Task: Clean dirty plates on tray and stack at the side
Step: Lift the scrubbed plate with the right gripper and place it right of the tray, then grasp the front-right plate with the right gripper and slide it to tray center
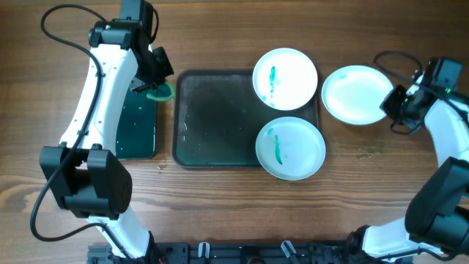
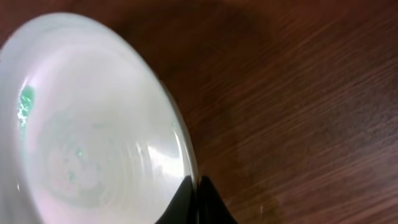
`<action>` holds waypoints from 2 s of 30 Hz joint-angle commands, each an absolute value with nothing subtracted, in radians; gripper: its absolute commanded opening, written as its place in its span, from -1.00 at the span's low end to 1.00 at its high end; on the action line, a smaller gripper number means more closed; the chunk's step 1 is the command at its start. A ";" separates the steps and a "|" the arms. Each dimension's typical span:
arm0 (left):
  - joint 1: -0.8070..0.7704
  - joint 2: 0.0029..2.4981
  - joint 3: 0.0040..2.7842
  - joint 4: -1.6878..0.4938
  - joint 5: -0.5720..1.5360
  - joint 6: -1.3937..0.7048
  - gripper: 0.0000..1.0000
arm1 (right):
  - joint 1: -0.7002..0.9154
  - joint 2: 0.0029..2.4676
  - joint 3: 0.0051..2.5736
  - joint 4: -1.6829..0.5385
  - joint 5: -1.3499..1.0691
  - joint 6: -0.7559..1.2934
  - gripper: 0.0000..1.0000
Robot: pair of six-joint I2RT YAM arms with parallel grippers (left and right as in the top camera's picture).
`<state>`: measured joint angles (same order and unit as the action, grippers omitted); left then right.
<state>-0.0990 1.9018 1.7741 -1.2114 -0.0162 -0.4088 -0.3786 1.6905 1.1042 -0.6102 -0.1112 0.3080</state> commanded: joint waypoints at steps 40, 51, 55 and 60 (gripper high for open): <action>-0.100 1.896 1.786 -1.212 -0.008 -0.400 -0.92 | 0.034 1.452 0.911 -0.861 -0.463 0.222 -0.91; -0.100 1.896 1.786 -1.208 -0.008 -0.400 -0.92 | 0.492 1.658 1.032 -0.416 -0.100 0.973 -0.91; -0.100 1.896 1.786 -1.208 -0.008 -0.400 -0.92 | 0.547 1.769 1.032 -0.326 -0.098 1.023 -0.91; -0.100 1.896 1.786 -1.208 -0.008 -0.400 -0.92 | 0.569 1.847 1.032 -0.291 -0.105 1.016 -0.81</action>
